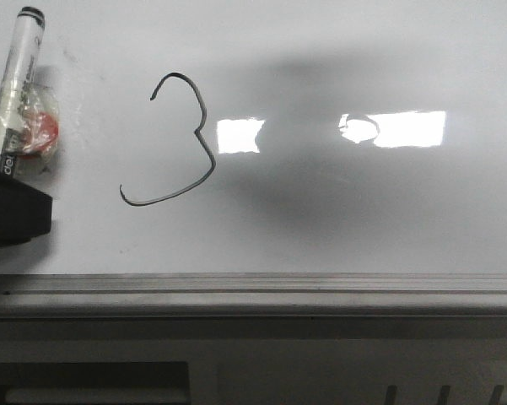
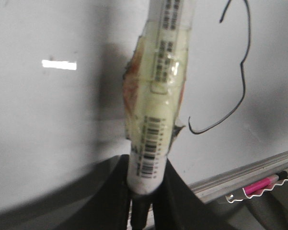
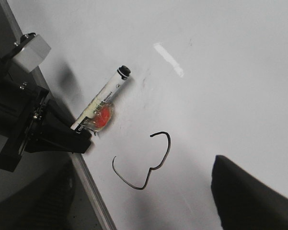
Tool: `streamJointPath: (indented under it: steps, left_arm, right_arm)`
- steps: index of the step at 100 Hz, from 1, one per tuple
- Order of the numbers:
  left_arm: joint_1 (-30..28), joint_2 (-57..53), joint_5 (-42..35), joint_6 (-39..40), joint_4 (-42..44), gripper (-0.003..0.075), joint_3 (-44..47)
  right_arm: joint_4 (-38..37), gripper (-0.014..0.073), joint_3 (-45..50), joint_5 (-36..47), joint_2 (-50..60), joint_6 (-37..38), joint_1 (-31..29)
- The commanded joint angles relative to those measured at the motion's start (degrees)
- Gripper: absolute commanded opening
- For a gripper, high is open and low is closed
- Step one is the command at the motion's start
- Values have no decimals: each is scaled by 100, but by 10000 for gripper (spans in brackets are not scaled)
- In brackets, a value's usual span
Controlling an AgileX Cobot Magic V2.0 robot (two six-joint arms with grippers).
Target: Write number 3 on whiteboard
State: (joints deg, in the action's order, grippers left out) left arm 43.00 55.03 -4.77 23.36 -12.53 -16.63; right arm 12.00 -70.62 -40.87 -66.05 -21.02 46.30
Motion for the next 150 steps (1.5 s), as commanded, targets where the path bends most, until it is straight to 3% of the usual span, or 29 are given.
streamJointPath:
  steps: [1, 22, 54, 61, 72, 83, 114, 137, 143, 150]
  left_arm:
    - [24, 10, -357, 57, -317, -20, -190]
    - [24, 238, -842, 57, -422, -20, -198]
    - [24, 441, -685, 47, -267, -5, -512]
    - [24, 441, -596, 34, -252, 73, -551]
    - [-15, 441, -481, 34, -294, 293, -551]
    - [-142, 441, -346, 34, -357, 398, -551]
    - [-588, -134, 289, 12, 4, 403, -551]
    - [-776, -1127, 1363, 8, 416, 395, -551]
    - [-776, -1408, 1518, 8, 539, 376, -551]
    - [-776, -1793, 1635, 8, 673, 300, -551]
  right_arm:
    - [15, 520, -141, 374, 143, -5, -29]
    - [15, 520, -141, 374, 143, -5, -29]
    - [15, 520, -141, 267, 143, -5, -29]
    - [15, 520, -141, 267, 143, -5, -29]
    - [15, 520, -141, 267, 143, -5, -29]
    - [15, 520, -141, 267, 143, -5, -29]
    - [15, 520, -141, 267, 143, -5, -29]
    - [15, 509, -141, 176, 143, -5, -29]
    - [15, 430, -141, 73, 160, -5, -29]
    - [15, 220, -115, 18, 236, 66, -29]
